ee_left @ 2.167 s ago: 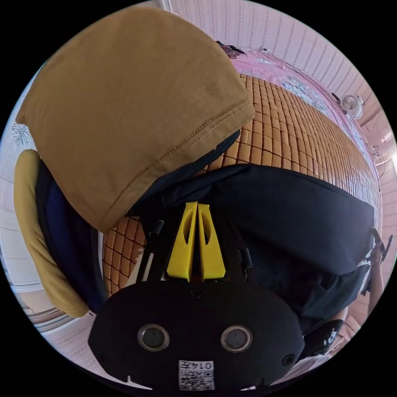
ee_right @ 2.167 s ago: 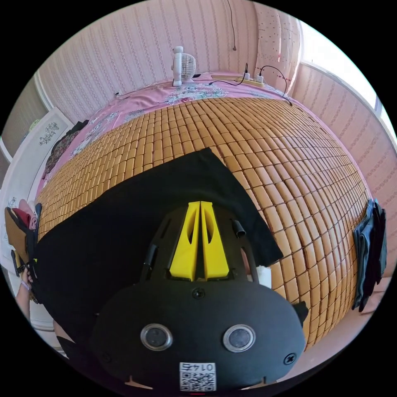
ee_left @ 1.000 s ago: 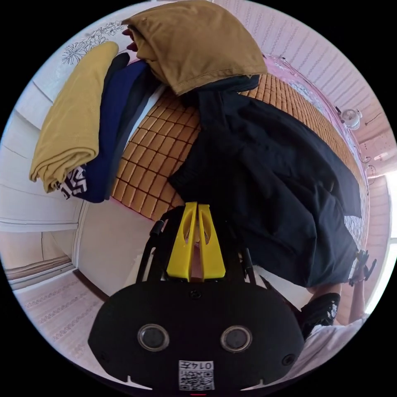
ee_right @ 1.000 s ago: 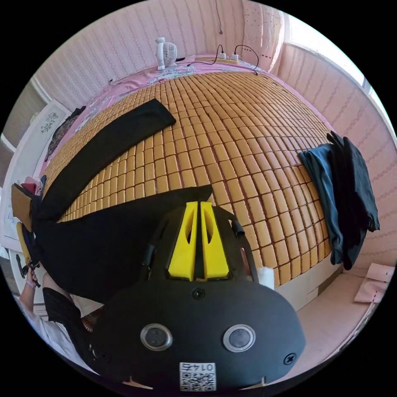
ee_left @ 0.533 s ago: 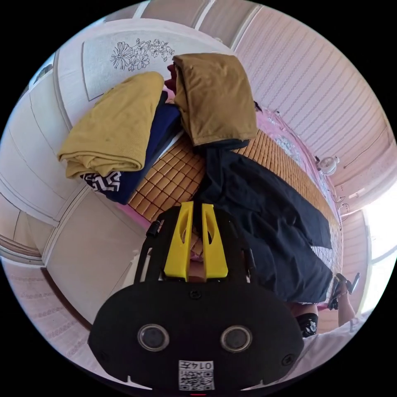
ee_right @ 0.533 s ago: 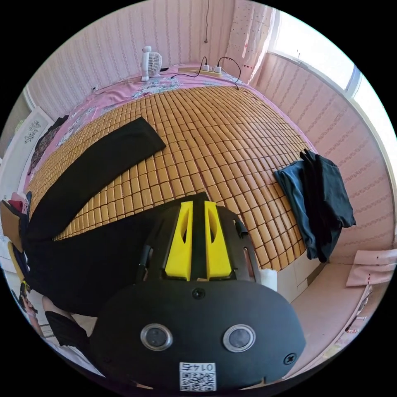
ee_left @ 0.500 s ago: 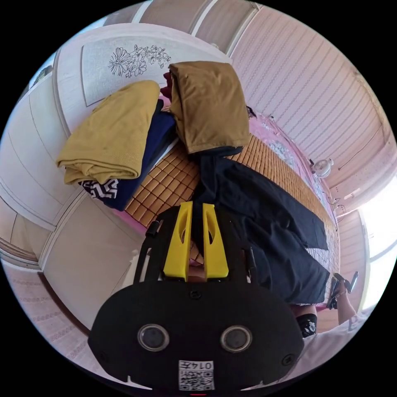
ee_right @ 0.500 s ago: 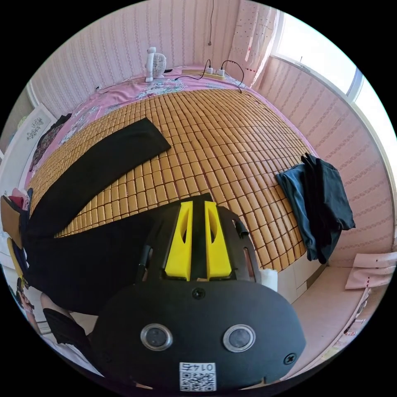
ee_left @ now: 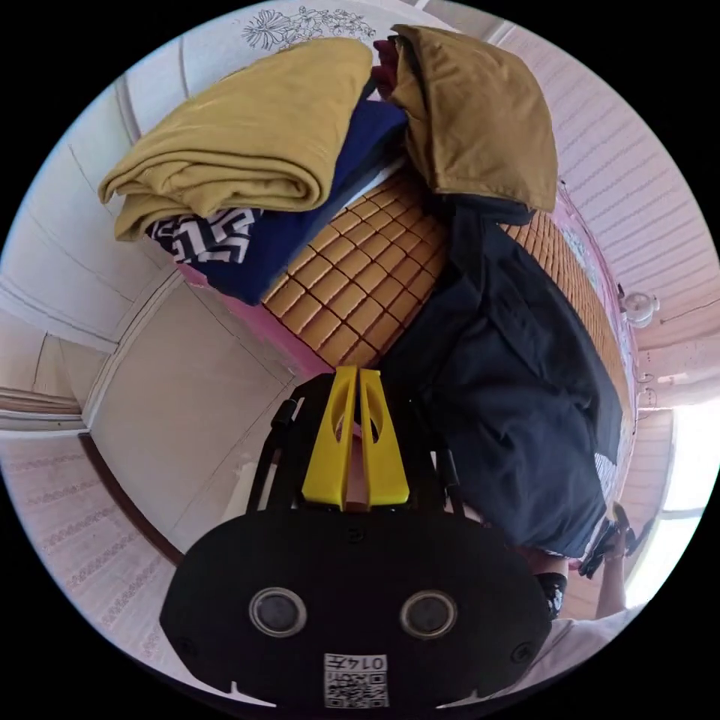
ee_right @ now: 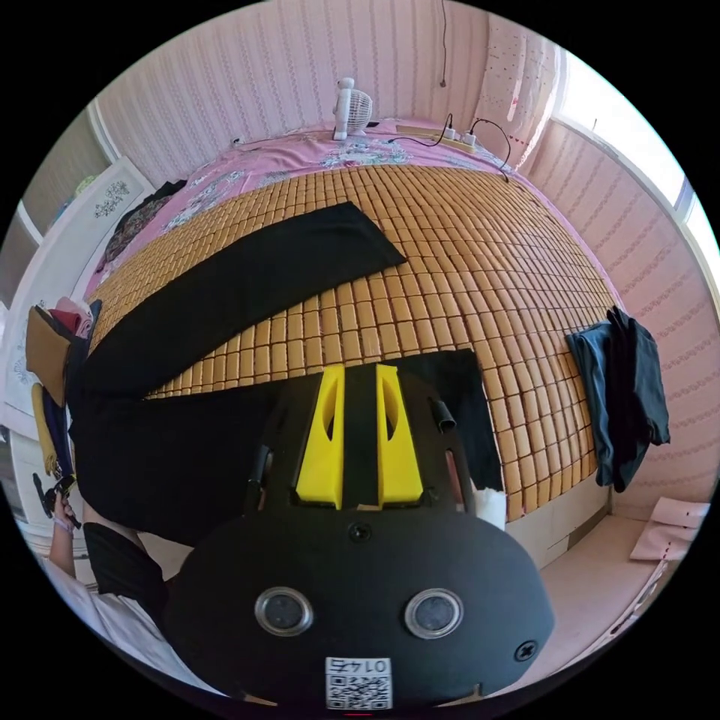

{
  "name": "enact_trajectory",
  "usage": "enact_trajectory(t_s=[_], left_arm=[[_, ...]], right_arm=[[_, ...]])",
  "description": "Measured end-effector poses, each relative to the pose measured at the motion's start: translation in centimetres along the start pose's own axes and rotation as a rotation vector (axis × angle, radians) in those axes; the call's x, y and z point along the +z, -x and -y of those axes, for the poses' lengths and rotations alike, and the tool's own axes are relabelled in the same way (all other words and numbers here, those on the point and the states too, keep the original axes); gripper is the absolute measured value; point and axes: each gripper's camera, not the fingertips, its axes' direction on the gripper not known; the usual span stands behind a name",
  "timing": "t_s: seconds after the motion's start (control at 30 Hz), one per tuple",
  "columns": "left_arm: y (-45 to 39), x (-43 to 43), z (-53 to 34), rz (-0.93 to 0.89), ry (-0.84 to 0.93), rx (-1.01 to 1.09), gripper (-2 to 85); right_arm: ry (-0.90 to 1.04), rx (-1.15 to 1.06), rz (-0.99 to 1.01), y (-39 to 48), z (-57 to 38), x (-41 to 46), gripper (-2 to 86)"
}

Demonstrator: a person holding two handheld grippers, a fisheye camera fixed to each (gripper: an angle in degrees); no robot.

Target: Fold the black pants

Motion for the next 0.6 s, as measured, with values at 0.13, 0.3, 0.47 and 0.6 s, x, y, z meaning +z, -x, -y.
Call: enact_trajectory(t_s=[0.13,0.3,0.47,0.6], left_arm=[[1.1,-1.3,-0.1,-0.088,-0.051,-0.001,0.4],[0.5,0.8,-0.8,-0.193,-0.047,0.066,4.8],[0.2,3.5,-1.0,-0.046,0.05,0.156,1.7],[1.1,2.7,-1.1,0.001,0.047,0.131,-0.6]], right_arm=[[-0.016,0.147,0.032,-4.4,-3.1,-1.0,7.9],[-0.018,0.413,0.108,-11.0,-8.4,-1.7,9.6],[-0.058,0.612,0.115,-16.7,-14.3,-3.1,11.6],[-0.041,0.69,0.125,-19.3,-17.4,-3.0,13.4]])
